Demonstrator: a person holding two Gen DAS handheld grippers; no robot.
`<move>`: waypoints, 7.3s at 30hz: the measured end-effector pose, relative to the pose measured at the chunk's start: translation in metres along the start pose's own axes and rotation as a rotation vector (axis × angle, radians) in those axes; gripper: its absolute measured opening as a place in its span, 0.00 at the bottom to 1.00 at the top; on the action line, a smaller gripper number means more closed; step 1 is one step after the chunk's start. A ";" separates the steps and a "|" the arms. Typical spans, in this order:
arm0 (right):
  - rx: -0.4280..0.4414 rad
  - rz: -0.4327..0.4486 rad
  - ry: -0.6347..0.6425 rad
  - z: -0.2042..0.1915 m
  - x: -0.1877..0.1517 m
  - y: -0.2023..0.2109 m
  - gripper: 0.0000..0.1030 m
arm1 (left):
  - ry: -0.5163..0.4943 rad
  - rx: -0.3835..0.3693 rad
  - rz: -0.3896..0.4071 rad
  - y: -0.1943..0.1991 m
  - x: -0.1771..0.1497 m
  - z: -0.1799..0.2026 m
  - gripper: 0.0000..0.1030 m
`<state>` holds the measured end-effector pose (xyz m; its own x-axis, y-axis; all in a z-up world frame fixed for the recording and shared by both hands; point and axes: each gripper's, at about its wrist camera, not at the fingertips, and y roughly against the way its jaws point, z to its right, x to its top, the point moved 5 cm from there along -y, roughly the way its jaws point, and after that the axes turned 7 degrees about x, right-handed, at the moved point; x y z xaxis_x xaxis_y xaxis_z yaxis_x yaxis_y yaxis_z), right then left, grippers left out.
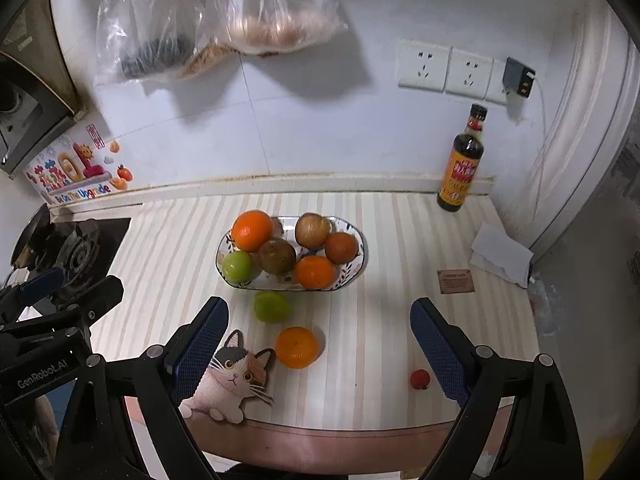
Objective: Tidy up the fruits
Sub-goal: 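Grasp the green apple with the left tool while the right tool grasps a tangerine, then lift the green apple with the left tool while the right tool carries the tangerine to the plate, then release the green apple onto the plate with the left tool while the right tool releases the tangerine, then withdraw both open tools from the plate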
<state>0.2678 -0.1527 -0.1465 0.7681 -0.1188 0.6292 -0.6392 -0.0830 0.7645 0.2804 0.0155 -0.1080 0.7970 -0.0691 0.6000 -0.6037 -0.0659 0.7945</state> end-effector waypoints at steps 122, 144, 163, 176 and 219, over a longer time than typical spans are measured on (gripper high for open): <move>0.344 -0.358 -0.394 0.028 -0.093 -0.237 0.65 | 0.014 -0.216 -0.482 -0.187 -0.051 0.007 0.57; 0.183 -0.256 -0.371 0.124 0.103 -0.339 0.65 | 0.097 -0.078 -0.511 -0.293 0.047 -0.014 0.57; 0.256 -0.357 -0.330 0.120 0.075 -0.367 0.66 | 0.235 -0.187 -0.626 -0.332 0.031 -0.015 0.57; 0.320 -0.371 -0.395 0.126 0.076 -0.364 0.67 | 0.282 -0.224 -0.609 -0.328 0.028 -0.023 0.57; -0.004 -0.156 -0.047 0.050 0.029 -0.152 0.93 | -0.003 -0.044 -0.283 -0.150 0.006 0.021 0.91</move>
<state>0.3856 -0.1928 -0.2514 0.8556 -0.1506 0.4953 -0.5117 -0.1003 0.8533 0.3754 0.0036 -0.2257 0.9335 -0.0573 0.3538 -0.3563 -0.0392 0.9336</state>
